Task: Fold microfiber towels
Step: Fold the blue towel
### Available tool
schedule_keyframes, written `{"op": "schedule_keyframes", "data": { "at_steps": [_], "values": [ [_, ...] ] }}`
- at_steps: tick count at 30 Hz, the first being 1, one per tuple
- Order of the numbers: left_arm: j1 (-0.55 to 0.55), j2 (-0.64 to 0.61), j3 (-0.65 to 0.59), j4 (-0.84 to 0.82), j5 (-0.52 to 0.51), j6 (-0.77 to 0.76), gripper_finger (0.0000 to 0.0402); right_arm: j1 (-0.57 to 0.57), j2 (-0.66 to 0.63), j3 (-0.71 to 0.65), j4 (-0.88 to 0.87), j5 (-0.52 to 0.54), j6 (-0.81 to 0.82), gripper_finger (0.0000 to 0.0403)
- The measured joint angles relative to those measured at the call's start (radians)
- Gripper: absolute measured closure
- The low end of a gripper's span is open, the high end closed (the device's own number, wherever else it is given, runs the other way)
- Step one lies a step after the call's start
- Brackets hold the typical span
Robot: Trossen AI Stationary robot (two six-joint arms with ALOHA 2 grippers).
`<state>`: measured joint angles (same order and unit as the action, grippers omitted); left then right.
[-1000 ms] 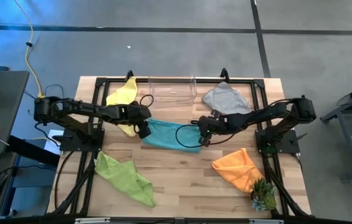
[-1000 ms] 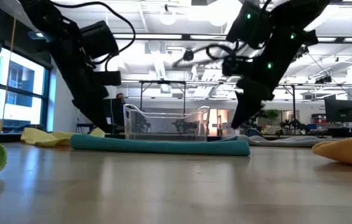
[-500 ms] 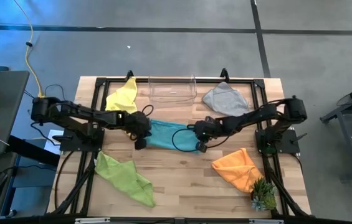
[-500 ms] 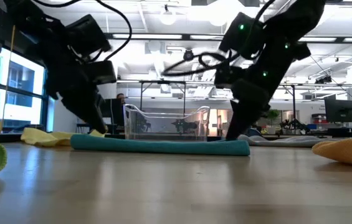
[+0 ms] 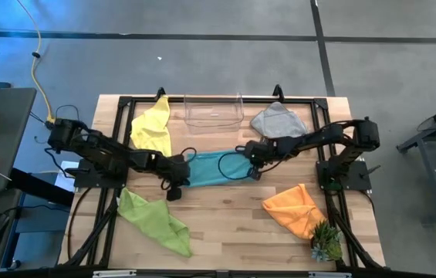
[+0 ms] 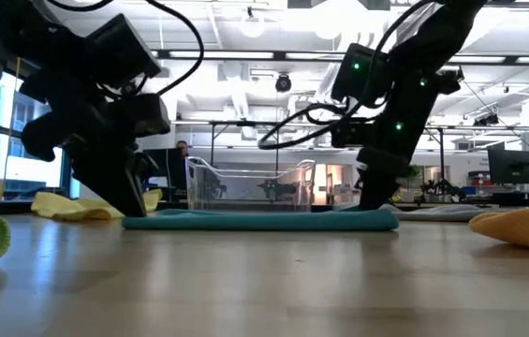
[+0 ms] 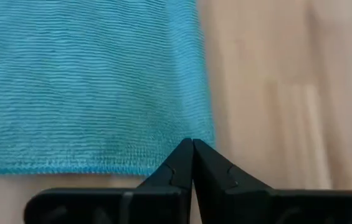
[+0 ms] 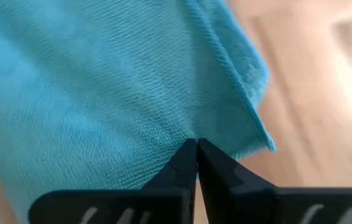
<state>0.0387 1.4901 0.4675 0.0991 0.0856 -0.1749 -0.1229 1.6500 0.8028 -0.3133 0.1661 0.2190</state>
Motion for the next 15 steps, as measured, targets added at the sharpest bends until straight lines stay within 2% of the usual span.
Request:
{"op": "schedule_keyframes", "data": {
  "at_steps": [7, 11, 15],
  "values": [
    [-0.055, 0.123, 0.013, 0.253, 0.02, -0.084, 0.0401, -0.021, -0.131, 0.0, -0.045, 0.024, 0.021, 0.0396],
    [-0.061, 0.146, 0.079, 0.25, 0.071, -0.073, 0.0401, 0.032, -0.15, 0.0, 0.06, -0.046, 0.052, 0.0396],
    [-0.041, 0.07, 0.116, 0.159, 0.066, -0.02, 0.0401, 0.106, -0.102, 0.001, 0.192, -0.071, 0.094, 0.0396]
  ]
}}
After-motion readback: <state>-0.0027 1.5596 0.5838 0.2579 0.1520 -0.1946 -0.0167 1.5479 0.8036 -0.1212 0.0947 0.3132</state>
